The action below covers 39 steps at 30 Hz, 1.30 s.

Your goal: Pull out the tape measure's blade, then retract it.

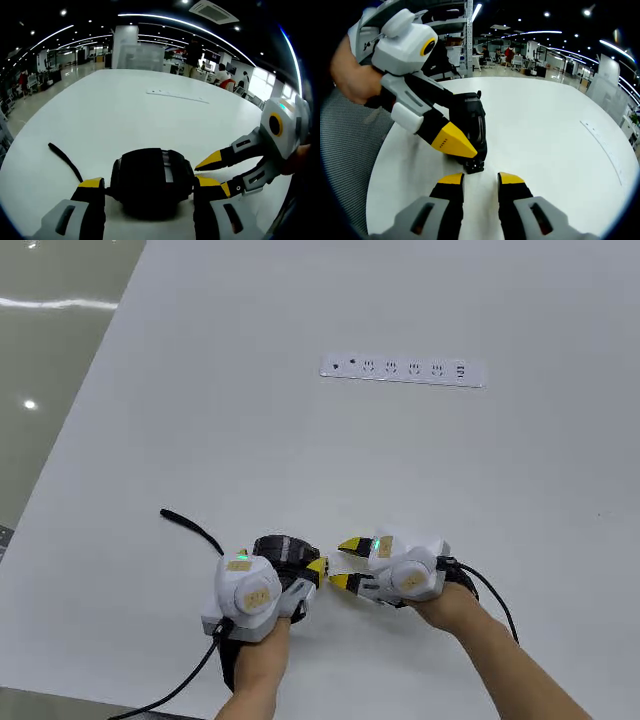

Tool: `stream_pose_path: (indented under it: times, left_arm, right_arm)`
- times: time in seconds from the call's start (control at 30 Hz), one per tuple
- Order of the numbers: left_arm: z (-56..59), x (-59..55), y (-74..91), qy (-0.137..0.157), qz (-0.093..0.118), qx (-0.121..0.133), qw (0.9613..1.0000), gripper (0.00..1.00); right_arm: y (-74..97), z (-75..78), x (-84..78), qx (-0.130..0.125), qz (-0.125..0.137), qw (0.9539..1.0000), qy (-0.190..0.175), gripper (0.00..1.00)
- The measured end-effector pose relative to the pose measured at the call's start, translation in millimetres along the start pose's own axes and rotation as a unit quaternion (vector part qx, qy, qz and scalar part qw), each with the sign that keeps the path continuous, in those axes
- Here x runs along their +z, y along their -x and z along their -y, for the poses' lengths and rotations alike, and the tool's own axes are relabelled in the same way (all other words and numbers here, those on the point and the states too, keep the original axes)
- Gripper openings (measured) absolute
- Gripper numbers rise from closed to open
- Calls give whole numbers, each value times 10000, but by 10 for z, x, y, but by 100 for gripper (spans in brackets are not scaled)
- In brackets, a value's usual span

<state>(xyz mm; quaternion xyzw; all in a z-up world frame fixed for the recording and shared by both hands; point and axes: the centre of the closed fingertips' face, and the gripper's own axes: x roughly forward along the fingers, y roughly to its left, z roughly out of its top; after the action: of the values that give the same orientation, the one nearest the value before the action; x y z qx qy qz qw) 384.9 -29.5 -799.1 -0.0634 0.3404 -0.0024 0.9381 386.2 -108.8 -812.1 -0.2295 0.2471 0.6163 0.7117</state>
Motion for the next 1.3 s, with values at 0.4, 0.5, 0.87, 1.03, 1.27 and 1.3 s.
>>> stream_pose_path:
  times: [0.4, 0.5, 0.87, 1.03, 1.27, 1.3]
  left_arm:
    - [-122, -77, 115, -439, -24, -309, 9986, 70]
    - [-140, -100, 141, -672, -27, -450, 9967, 70]
    - [-186, -127, 227, -1118, 4, -1072, 9879, 70]
    - [-180, -125, 265, -1351, 57, -1393, 9810, 70]
    - [-160, -173, 328, -1793, 1, -1797, 9672, 71]
    - [-165, -173, 337, -1792, 10, -1837, 9665, 71]
  right_arm:
    - [255, 48, -118, -292, 70, 9993, -215, 34]
    - [334, 47, -140, -374, 129, 9987, -309, 35]
    - [607, 41, -299, -692, 258, 9953, -633, 40]
    - [773, 25, -384, -845, 267, 9933, -747, 42]
    - [978, -27, -534, -1009, 271, 9905, -888, 46]
    - [1004, -32, -548, -1035, 273, 9901, -903, 46]
